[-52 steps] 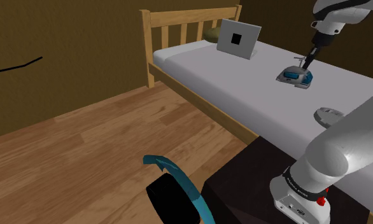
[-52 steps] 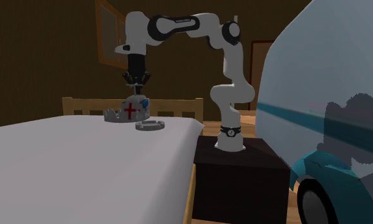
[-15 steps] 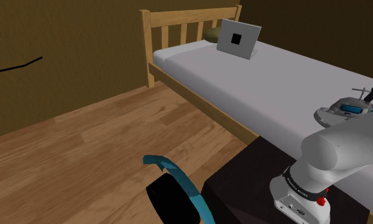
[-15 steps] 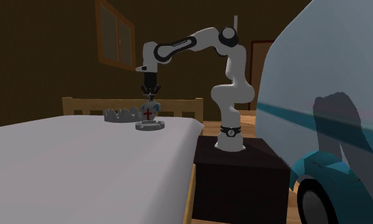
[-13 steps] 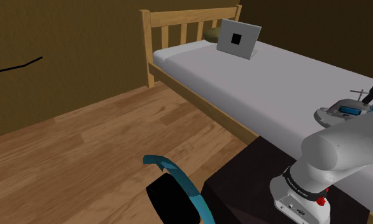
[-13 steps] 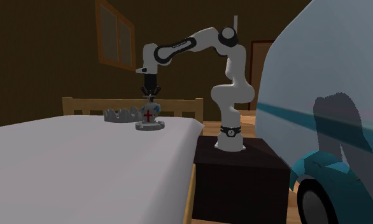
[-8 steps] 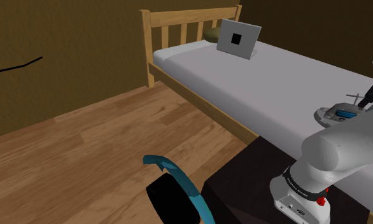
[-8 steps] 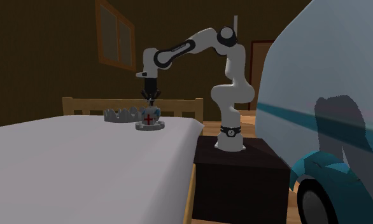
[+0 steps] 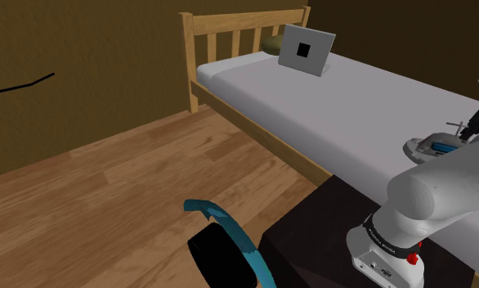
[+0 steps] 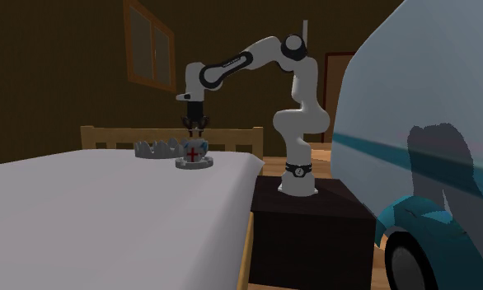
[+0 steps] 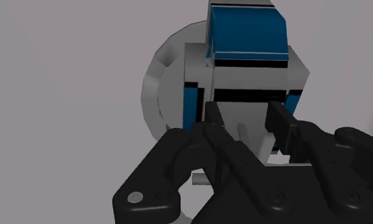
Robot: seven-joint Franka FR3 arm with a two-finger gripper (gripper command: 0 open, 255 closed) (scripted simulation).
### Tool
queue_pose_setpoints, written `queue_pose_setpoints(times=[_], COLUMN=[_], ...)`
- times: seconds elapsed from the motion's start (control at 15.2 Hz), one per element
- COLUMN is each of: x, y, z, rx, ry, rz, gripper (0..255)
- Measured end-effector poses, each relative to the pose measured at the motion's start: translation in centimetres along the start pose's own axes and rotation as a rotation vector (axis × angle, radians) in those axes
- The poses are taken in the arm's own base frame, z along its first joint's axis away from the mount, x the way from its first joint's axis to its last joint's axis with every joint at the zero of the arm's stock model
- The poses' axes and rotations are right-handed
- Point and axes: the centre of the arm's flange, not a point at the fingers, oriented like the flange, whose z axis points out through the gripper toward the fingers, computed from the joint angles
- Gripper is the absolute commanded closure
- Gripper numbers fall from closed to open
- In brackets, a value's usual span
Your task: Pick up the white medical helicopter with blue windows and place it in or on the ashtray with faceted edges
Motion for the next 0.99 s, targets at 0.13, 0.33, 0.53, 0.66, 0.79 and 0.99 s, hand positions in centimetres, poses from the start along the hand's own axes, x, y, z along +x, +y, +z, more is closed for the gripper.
queue_pose_setpoints(times=[0.13,0.33,0.53,0.66,0.79,0.99], x=[0.1,0.1,0.0,0.1,0.1,0.1], y=[0.0,0.0,0.2,0.0,0.0,0.0], z=[0.0,0.1,-2.8,-4.4,-4.8,-4.9], rx=[0.002,0.002,0.001,0.002,0.002,0.002], ry=[0.000,0.000,0.001,0.000,0.000,0.000], rz=[-0.001,-0.001,-0.002,-0.002,-0.001,-0.001], gripper=[0,0,0,0,0,0])
